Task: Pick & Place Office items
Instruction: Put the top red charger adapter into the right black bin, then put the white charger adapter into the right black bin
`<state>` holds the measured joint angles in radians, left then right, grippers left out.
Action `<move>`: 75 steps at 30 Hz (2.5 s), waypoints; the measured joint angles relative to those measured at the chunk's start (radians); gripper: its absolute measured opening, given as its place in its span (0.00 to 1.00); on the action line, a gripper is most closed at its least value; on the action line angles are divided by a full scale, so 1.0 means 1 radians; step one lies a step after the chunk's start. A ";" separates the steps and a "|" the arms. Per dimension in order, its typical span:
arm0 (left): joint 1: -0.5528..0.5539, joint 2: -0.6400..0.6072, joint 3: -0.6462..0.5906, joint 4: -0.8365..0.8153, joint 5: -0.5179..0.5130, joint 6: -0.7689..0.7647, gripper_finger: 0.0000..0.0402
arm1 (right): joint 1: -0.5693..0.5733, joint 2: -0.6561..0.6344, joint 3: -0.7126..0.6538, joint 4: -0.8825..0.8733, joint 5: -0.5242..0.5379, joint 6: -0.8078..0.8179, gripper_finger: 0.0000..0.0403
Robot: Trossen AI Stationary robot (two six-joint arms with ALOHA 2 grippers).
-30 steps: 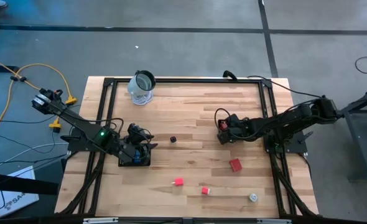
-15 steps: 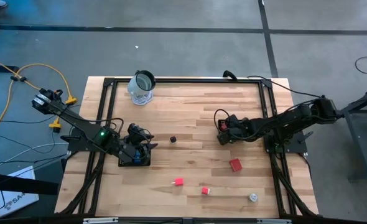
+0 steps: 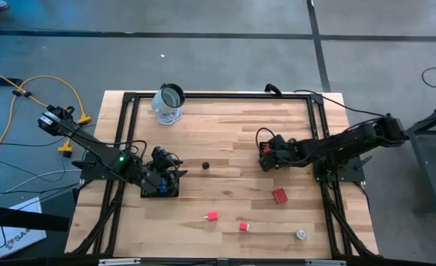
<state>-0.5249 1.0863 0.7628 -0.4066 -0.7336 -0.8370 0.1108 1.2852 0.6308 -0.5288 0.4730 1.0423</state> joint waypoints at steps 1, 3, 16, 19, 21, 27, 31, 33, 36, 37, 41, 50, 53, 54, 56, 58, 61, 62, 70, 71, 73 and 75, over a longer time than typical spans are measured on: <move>0.000 0.000 0.000 0.000 0.000 0.000 0.48 | 0.000 -0.005 0.000 -0.008 0.001 0.000 0.38; 0.000 0.000 0.000 0.000 0.000 0.000 0.48 | 0.000 -0.017 0.000 -0.024 0.008 0.000 0.38; 0.000 0.000 0.000 0.001 0.000 0.000 0.48 | 0.000 -0.094 0.000 0.022 0.020 -0.110 0.38; 0.000 0.000 0.000 0.000 0.000 0.000 0.48 | 0.000 -0.093 0.000 0.087 0.024 -0.193 0.38; 0.000 0.000 0.000 0.000 0.000 0.000 0.48 | 0.000 -0.093 0.000 0.150 0.023 -0.270 0.38; 0.000 0.000 0.000 0.000 0.000 0.000 0.48 | 0.001 -0.093 0.001 0.359 -0.037 -0.539 0.38; 0.000 0.000 0.000 0.000 0.000 0.000 0.48 | 0.001 -0.078 0.001 0.451 -0.037 -0.629 0.38; 0.000 0.000 0.000 0.000 0.000 0.000 0.48 | 0.000 -0.059 0.001 0.487 -0.037 -0.654 0.38; 0.000 0.000 0.000 0.001 0.000 0.000 0.48 | 0.000 -0.022 0.001 0.551 -0.047 -0.678 0.38; 0.000 0.000 0.000 0.001 0.000 0.000 0.48 | 0.000 -0.008 0.001 0.574 -0.055 -0.689 0.38; 0.000 0.000 0.000 0.001 0.000 0.000 0.48 | -0.001 0.064 0.001 0.677 -0.091 -0.747 0.38; 0.000 0.000 0.000 0.001 0.000 0.000 0.48 | -0.035 0.276 0.001 0.910 -0.219 -0.792 0.38; 0.000 0.000 0.000 0.001 0.000 0.000 0.48 | -0.042 0.330 0.003 1.003 -0.251 -0.837 0.38; 0.000 0.000 0.000 0.001 0.000 0.000 0.48 | -0.042 0.346 0.007 1.019 -0.260 -0.849 0.38; 0.000 0.000 0.000 0.001 0.000 0.000 0.48 | -0.042 0.377 0.030 1.027 -0.267 -0.874 0.38; 0.000 0.000 0.000 0.001 0.000 0.000 0.48 | -0.042 0.403 0.058 1.026 -0.268 -0.893 0.38; 0.000 0.000 0.000 0.001 0.000 0.000 0.48 | -0.042 0.443 0.109 1.006 -0.277 -0.928 0.38; 0.000 0.000 0.000 0.001 0.000 0.000 0.48 | -0.042 0.451 0.122 0.996 -0.285 -0.940 0.38; 0.000 0.000 0.000 0.001 0.000 0.000 0.48 | -0.041 0.512 0.215 0.991 -0.293 -1.025 0.38; 0.000 0.000 0.000 0.002 0.000 0.000 0.48 | -0.041 0.520 0.225 0.991 -0.294 -1.032 0.38; 0.000 0.000 0.000 0.004 0.000 0.000 0.48 | -0.041 0.535 0.242 0.989 -0.297 -1.047 0.38; 0.000 0.000 0.000 0.005 0.000 0.000 0.48 | -0.041 0.554 0.259 0.991 -0.298 -1.049 0.38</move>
<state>-0.5250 1.0859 0.7631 -0.4015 -0.7335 -0.8371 0.0696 1.8387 0.8895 0.4623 0.1753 -0.0069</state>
